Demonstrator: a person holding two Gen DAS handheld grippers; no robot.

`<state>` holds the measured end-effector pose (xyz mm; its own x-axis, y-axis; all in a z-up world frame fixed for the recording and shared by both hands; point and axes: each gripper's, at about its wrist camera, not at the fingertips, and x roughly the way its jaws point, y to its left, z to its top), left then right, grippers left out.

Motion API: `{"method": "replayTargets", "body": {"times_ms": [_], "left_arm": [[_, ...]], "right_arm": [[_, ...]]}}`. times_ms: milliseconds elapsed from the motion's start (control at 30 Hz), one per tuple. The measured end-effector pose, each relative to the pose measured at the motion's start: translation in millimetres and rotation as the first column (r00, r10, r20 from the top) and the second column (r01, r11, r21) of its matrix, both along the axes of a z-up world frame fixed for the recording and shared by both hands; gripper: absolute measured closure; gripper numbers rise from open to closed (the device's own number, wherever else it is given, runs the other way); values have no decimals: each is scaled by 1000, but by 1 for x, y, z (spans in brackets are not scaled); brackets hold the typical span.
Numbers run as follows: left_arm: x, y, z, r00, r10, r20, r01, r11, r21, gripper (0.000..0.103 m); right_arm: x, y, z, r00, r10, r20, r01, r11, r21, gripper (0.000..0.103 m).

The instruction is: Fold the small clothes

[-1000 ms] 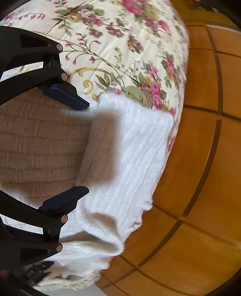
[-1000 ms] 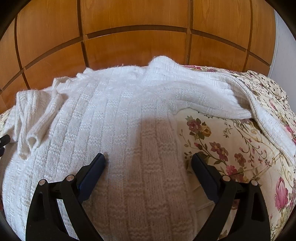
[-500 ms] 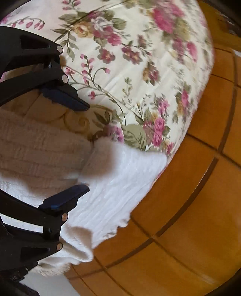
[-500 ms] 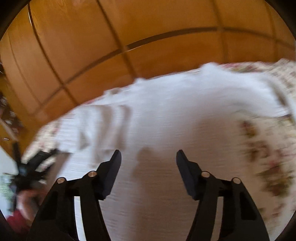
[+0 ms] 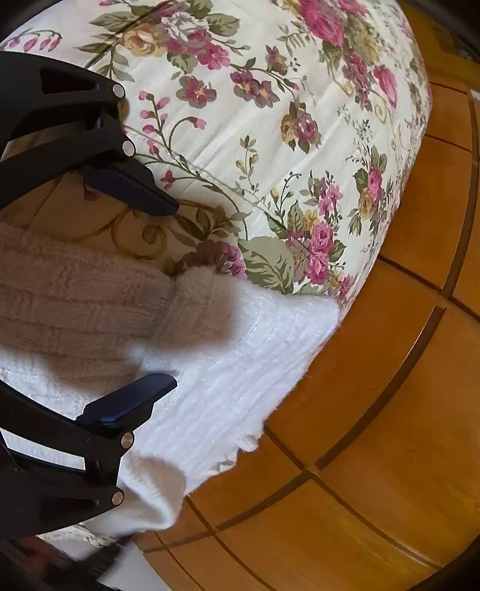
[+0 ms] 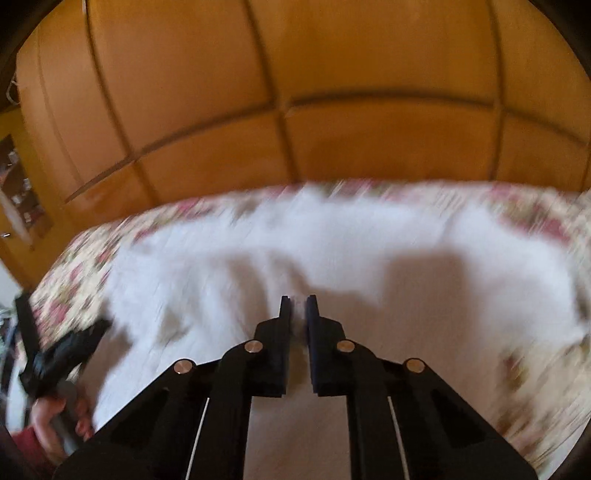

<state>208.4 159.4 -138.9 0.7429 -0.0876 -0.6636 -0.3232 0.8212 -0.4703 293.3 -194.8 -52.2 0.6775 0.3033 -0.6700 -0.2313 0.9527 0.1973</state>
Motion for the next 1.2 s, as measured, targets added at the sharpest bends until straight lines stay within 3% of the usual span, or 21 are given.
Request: {"method": "replayTargets", "body": {"times_ms": [100,200,233,267,300,400,467,500,600,700,767,933,1000,1067,1200], "left_arm": [[1,-1,-1,1000,-7,4,7,1000,6,13],[5,-5,-2,1000,-24,-5,24,999,26,9],[7,-6,-2,1000,-29,-8,29,999,33,8],[7,-7,-2,999,-32,-10,32,999,37,7],[8,-7,-2,999,-34,-9,34,999,38,7],[8,-7,-3,999,-34,0,34,999,33,6],[8,-6,-3,999,-34,0,34,999,33,6],[8,-6,-3,999,-34,2,34,999,29,6],[8,-6,-3,999,-34,-3,34,999,33,6],[11,-10,-3,999,-34,-30,36,997,66,6],[12,-12,-2,999,-34,-40,37,996,79,6],[15,-13,-3,998,-33,-47,37,995,96,6],[15,-14,-3,998,-33,-52,38,994,104,6],[16,-14,-3,998,-33,-52,39,994,104,6],[16,-14,-3,998,-34,-49,39,994,103,6]], "right_arm": [[30,-16,10,997,-69,39,70,997,-29,96],[59,-20,-6,989,-143,37,146,983,-111,96],[66,-22,-14,986,-164,19,165,978,-128,91],[70,-26,-25,982,-187,-18,183,975,-124,77],[67,-31,-33,979,-199,-46,195,977,-92,68],[40,-45,-41,971,-229,-70,233,971,53,61],[13,-54,-43,964,-254,-77,263,953,153,46],[4,-56,-45,962,-259,-84,270,946,178,44],[-5,-51,-56,964,-212,-158,243,946,215,49],[-1,-42,-64,970,-165,-181,207,946,248,70],[6,-34,-62,975,-141,-170,182,949,256,95],[20,-26,-36,977,-213,9,211,974,87,96],[28,-27,-45,979,-205,-21,205,977,64,95],[32,-31,-65,977,-194,-93,201,977,76,89],[29,-47,-74,974,-195,-116,212,963,167,79]]}}
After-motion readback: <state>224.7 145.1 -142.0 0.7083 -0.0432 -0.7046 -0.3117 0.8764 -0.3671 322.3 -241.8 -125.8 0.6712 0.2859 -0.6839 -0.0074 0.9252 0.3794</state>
